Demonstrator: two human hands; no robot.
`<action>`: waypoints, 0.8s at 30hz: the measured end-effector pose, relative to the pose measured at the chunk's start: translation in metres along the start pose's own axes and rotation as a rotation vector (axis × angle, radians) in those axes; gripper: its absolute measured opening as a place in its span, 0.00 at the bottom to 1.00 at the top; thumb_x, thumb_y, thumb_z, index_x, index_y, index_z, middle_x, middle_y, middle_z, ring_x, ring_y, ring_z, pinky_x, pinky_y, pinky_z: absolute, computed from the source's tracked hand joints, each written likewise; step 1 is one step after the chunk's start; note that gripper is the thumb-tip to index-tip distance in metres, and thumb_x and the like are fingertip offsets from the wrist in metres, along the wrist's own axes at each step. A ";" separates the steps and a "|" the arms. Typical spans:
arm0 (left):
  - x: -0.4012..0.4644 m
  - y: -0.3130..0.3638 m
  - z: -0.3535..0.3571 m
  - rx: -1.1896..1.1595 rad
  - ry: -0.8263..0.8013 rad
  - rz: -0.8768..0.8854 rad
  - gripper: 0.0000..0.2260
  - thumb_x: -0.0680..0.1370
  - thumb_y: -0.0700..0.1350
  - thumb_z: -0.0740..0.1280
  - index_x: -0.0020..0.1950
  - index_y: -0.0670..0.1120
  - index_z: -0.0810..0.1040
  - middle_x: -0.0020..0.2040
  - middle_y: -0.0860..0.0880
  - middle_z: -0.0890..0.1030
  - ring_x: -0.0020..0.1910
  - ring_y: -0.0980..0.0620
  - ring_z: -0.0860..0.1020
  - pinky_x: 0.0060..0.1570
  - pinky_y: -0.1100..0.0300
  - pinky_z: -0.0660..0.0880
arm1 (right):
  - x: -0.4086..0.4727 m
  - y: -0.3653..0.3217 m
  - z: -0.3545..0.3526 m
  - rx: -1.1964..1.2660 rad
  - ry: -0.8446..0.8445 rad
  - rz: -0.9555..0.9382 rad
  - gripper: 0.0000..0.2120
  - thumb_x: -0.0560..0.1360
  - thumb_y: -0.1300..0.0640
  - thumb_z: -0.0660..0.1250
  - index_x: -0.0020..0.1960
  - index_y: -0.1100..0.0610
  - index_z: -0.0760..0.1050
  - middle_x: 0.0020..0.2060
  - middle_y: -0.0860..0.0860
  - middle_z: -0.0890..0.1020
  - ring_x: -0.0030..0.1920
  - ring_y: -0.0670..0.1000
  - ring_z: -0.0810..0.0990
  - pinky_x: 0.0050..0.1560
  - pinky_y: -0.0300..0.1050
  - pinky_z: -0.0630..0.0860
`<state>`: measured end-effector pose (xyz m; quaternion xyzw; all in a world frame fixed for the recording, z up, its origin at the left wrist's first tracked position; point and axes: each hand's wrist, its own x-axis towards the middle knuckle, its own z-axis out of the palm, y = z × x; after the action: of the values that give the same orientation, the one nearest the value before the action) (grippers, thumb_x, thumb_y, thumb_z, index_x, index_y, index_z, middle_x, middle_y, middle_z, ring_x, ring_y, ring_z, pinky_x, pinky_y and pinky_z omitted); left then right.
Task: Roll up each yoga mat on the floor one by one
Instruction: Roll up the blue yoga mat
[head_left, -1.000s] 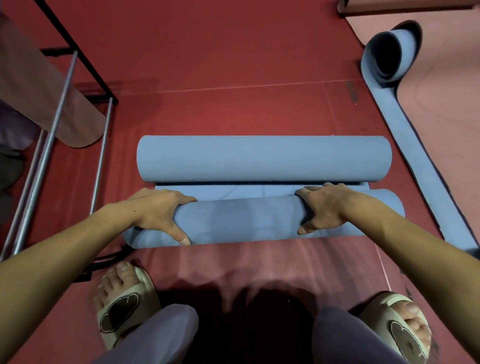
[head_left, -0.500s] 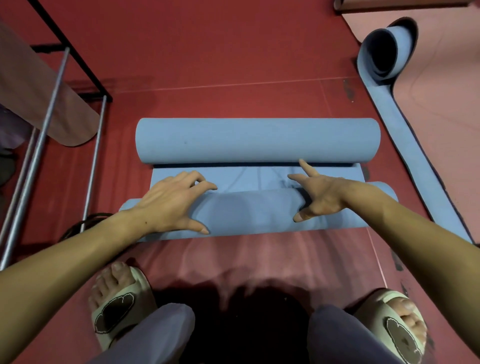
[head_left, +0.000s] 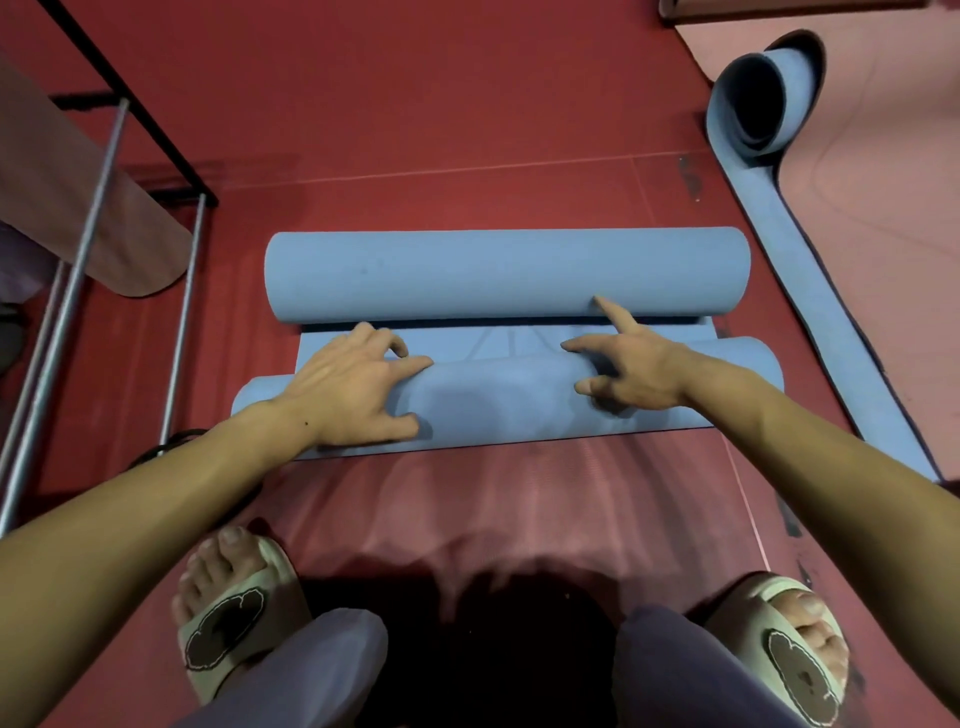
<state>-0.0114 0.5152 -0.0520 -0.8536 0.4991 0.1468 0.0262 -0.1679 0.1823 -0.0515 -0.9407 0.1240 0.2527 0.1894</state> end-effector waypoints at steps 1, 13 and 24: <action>0.002 0.000 0.000 0.025 0.008 -0.005 0.37 0.69 0.73 0.58 0.76 0.59 0.73 0.63 0.52 0.75 0.55 0.48 0.69 0.51 0.55 0.66 | 0.002 0.001 -0.001 -0.003 0.011 0.007 0.32 0.78 0.39 0.71 0.80 0.39 0.64 0.84 0.52 0.39 0.79 0.64 0.65 0.77 0.61 0.66; 0.003 0.002 -0.001 -0.051 0.106 -0.109 0.31 0.74 0.66 0.55 0.71 0.54 0.77 0.65 0.52 0.80 0.59 0.45 0.76 0.50 0.51 0.73 | 0.008 -0.007 0.004 -0.063 0.239 0.019 0.16 0.84 0.41 0.62 0.70 0.39 0.75 0.85 0.56 0.47 0.69 0.64 0.73 0.71 0.65 0.70; 0.018 -0.006 0.004 -0.024 0.054 -0.059 0.44 0.58 0.75 0.77 0.65 0.55 0.67 0.63 0.50 0.70 0.63 0.44 0.71 0.55 0.49 0.70 | 0.011 -0.005 0.012 -0.061 0.384 -0.017 0.15 0.83 0.44 0.64 0.65 0.49 0.79 0.78 0.62 0.59 0.60 0.66 0.78 0.64 0.63 0.75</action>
<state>0.0009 0.5037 -0.0616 -0.8718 0.4725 0.1289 0.0067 -0.1620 0.1903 -0.0659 -0.9779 0.1421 0.0705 0.1359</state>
